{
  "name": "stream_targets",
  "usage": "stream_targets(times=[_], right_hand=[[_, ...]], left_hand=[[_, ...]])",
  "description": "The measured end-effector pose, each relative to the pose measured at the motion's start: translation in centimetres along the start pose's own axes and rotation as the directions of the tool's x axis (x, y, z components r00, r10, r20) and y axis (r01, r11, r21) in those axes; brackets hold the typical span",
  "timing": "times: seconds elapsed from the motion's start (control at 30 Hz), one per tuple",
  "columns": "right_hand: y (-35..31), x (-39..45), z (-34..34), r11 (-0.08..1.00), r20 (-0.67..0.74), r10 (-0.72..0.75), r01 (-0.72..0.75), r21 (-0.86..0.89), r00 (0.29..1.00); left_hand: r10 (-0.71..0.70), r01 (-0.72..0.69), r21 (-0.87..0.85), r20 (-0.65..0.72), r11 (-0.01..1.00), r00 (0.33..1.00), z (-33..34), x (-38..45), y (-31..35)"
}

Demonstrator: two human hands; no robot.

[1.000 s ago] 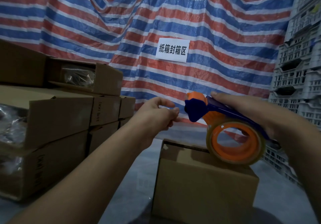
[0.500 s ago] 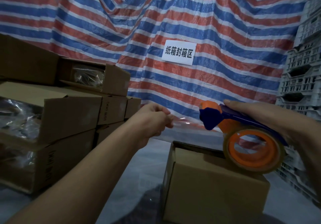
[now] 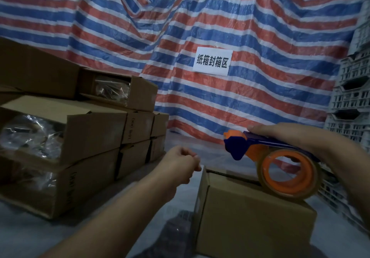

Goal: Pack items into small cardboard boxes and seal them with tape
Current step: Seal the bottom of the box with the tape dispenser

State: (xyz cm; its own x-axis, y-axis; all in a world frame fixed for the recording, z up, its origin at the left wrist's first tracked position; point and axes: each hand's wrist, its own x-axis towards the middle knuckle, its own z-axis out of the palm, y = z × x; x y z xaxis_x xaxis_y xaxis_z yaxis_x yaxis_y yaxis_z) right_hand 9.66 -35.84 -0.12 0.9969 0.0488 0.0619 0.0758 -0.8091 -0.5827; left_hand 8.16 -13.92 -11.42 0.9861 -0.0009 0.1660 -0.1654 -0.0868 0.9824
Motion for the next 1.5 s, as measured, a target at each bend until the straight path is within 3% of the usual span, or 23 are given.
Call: stream_targets(times=[0.1, 0.33, 0.53, 0.77, 1.03, 1.2, 1.37, 1.43, 1.5], right_hand=[[-0.9, -1.5, -0.8, 0.998, 0.027, 0.023, -0.021, -0.052, 0.999], [-2.9, -1.8, 0.2, 0.965, 0.029, 0.059, -0.049, -0.256, 0.998], [-3.0, -1.7, 0.6, 0.958, 0.0, 0.045, -0.043, -0.282, 0.999], [-2.8, -2.0, 0.7, 0.983, -0.011, 0.08, -0.081, -0.165, 0.997], [-2.9, -2.3, 0.8, 0.984, -0.019, 0.081, -0.083, -0.158, 0.997], [-2.8, -2.3, 0.8, 0.982, -0.027, 0.075, -0.078, -0.171, 0.997], [-2.8, -2.2, 0.7, 0.982, -0.028, 0.082, -0.086, -0.171, 0.996], [-2.8, -2.3, 0.7, 0.984, -0.021, 0.089, -0.092, -0.15, 0.996], [-2.8, -2.3, 0.8, 0.985, -0.014, 0.08, -0.082, -0.152, 0.997]], left_hand=[[-0.023, 0.024, -0.031, 0.038, 0.999, 0.999, -0.5, 0.3, -0.6], [-0.069, 0.066, 0.103, 0.021, 0.993, 0.997, -0.8, 0.6, -1.3], [0.049, -0.042, 0.279, -0.017, 0.959, 0.999, -0.2, 0.7, -2.0], [0.177, -0.145, 0.394, -0.047, 0.908, 0.983, 1.7, -0.7, -2.9], [-0.005, 0.0, 0.195, 0.023, 0.981, 1.0, 2.6, -0.7, -2.9], [-0.019, 0.002, 0.214, 0.077, 0.977, 0.997, 3.0, -1.3, -3.0], [-0.119, 0.105, 0.164, 0.08, 0.981, 0.99, 3.1, -1.6, -3.0], [-0.07, 0.071, 0.096, -0.016, 0.993, 0.997, 2.7, -1.4, -2.7], [0.076, -0.067, 0.073, -0.131, 0.995, 0.988, 2.2, -1.1, -2.5]])
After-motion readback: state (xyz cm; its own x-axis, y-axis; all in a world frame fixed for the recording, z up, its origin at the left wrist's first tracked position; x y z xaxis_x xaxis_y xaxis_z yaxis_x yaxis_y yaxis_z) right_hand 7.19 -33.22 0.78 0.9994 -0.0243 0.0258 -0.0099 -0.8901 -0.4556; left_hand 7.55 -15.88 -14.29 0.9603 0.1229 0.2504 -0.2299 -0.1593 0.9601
